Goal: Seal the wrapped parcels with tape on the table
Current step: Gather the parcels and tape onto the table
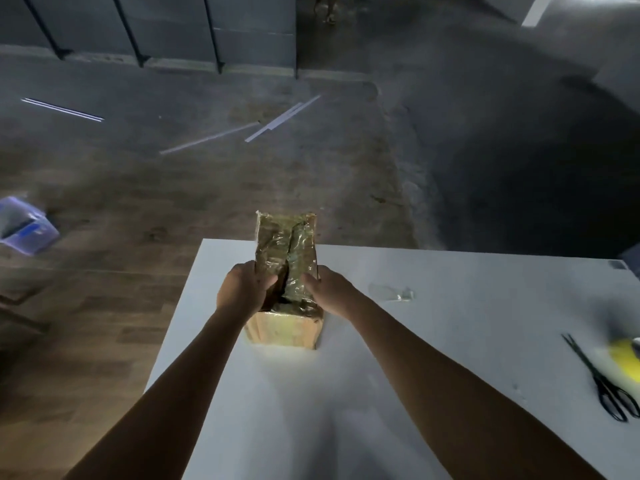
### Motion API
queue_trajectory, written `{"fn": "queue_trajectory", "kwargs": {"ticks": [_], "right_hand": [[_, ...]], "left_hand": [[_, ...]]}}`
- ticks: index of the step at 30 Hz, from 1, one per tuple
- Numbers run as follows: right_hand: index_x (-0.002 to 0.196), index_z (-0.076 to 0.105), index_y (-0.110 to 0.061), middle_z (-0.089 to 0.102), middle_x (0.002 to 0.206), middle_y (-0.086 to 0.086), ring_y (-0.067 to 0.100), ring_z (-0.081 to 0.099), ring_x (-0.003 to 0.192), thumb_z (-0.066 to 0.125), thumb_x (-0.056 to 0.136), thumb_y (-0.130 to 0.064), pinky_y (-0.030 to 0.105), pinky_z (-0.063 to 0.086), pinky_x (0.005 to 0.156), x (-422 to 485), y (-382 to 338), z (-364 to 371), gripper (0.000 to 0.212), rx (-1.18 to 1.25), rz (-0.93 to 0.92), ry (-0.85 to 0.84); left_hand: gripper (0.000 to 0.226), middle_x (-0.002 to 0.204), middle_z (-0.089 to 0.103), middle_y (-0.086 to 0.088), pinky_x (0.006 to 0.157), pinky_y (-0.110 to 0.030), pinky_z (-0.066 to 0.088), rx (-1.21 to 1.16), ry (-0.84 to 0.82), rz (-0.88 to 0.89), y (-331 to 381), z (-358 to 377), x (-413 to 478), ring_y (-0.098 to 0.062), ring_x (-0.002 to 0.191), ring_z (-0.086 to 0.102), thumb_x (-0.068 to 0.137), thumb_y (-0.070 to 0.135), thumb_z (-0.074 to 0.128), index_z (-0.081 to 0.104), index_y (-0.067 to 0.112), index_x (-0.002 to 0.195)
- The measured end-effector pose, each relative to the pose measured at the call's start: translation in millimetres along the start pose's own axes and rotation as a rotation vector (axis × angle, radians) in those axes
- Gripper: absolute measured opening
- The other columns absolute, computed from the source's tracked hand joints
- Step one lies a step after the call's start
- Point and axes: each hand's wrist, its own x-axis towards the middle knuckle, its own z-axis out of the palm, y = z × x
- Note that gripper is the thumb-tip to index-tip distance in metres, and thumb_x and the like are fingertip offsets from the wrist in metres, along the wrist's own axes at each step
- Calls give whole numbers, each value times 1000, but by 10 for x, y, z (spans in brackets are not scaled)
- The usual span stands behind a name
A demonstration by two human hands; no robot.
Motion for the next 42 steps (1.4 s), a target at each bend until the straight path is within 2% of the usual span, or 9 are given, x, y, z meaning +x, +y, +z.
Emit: {"fn": "queue_trajectory", "kwargs": {"ticks": [3,5,10,20,25,31,36,39,42], "right_hand": [[147,29,-8,50,139,17,30,50,123,26,102,-50,34,40,92,-123,54,-30,62,-7,26,39],[149,29,-11,42,147,14,29,44,131,29,102,-47,35,37,101,-261,129,-110,59,60,34,102],[140,42,-16,49,142,8,25,51,124,33,102,-42,41,43,104,-723,509,-397,47,225,66,290],[125,49,-21,60,120,2,14,63,96,36,101,-42,35,57,81,-2278,1928,-742,34,576,208,571],[108,51,-26,66,110,5,12,67,87,40,99,-35,43,56,78,-3339,2847,-758,17,741,251,676],[106,51,-27,66,106,3,7,65,80,40,100,-31,42,55,80,-4356,3733,-769,13,827,300,795],[108,54,-22,67,98,3,7,65,75,42,101,-30,45,56,77,-4779,4320,-805,17,908,370,888],[103,52,-24,67,92,1,17,68,85,40,101,-33,47,56,76,-4905,4655,-841,15,936,399,938],[111,53,-21,68,95,2,16,67,86,37,102,-32,44,58,76,-4970,5020,-880,21,926,447,967]], "left_hand": [[60,132,47,-23,95,-49,41,154,32,6,147,-35,-85,-39,124,43,95,43,51,42,-4,132],[56,143,37,-19,100,-52,38,135,135,67,351,-52,-203,-37,132,32,97,35,49,35,3,141],[35,133,45,-17,99,-43,41,-13,186,339,959,131,-528,-35,125,42,91,10,52,52,8,126],[22,117,60,-11,91,-25,43,-79,-125,544,2058,1368,-1865,-23,108,57,92,8,52,62,8,113],[25,119,61,-6,85,-18,40,-162,-278,550,2683,2145,-2960,-19,109,58,94,10,53,60,8,118],[26,108,66,-2,78,-20,39,-269,-409,480,3264,2921,-4044,-16,98,59,89,6,48,64,7,109],[23,100,64,2,76,-19,37,-250,-482,504,3596,3435,-4533,-14,95,57,88,4,47,63,10,103],[19,88,60,7,69,-15,35,-247,-542,527,3816,3739,-4707,-13,87,55,86,2,48,61,14,94],[17,91,62,5,71,-19,40,-260,-604,519,4032,4084,-4792,-18,88,60,87,6,49,61,14,96]]}}
